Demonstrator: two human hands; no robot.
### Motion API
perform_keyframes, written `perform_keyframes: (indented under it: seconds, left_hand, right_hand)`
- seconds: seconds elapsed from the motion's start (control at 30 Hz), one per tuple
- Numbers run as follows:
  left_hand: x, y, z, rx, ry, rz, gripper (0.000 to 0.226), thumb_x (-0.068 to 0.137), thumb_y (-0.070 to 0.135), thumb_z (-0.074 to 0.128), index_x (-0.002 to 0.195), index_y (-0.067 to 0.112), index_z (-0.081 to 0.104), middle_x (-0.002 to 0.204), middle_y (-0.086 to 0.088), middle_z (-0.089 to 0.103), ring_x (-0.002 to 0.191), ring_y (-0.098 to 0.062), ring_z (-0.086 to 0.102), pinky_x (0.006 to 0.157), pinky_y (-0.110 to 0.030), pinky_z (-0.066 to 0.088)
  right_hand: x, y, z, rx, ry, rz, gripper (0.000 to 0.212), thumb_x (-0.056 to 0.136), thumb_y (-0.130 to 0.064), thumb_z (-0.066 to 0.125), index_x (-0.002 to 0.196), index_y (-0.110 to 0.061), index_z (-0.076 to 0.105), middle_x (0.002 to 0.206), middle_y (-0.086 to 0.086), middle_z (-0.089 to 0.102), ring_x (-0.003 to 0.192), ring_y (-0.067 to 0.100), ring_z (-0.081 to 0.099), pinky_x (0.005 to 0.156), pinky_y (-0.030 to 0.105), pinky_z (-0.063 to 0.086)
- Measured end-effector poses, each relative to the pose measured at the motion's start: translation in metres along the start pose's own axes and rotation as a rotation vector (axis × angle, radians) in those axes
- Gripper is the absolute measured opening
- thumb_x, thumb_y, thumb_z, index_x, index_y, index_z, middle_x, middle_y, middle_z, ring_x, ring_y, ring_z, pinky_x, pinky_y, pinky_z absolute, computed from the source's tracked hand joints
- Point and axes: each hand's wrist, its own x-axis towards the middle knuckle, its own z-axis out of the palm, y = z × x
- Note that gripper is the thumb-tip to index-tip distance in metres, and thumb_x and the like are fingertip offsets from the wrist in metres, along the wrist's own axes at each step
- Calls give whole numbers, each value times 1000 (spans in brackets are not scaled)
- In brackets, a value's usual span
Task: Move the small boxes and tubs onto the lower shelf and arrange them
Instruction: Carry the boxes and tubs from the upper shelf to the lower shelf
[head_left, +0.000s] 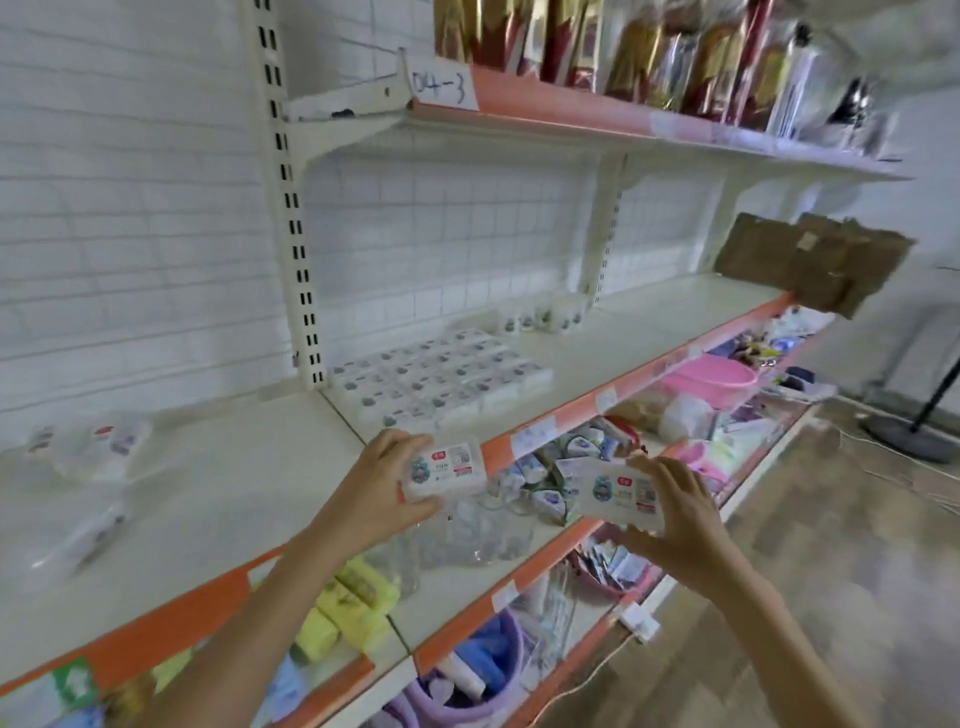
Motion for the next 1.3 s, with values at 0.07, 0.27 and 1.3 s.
perform_keyframes:
  seconds: [0.07,0.27,1.3]
  left_hand:
    - [17,14,21,12,-34,11,71,73,38,72,134,15,43,116,8,36,112,-5,39,88,-10,27]
    - [69,37,64,42,-51,11,80,66,56,66,132,17,46,118,8,40,111,-7,42,91,-16,33]
    - [182,24,126,195,17,-471,65,76,50,67,133,30,44,121,18,29,120,1,29,103,-17,28]
  right_hand:
    - [-4,26,-8,1,14,47,77,60,-28,80,130,-15,48,124,9,48,111,28,42,95,44,38]
    - [4,82,-17,63,-11,129,77,61,-38,63,133,-18,43,132,6,44,118,24,36,99,47,40]
    - [319,120,82,264,-638,-624,93,54,-59,45,138,-18,35,128,1,28,121,19,30,104,28,29]
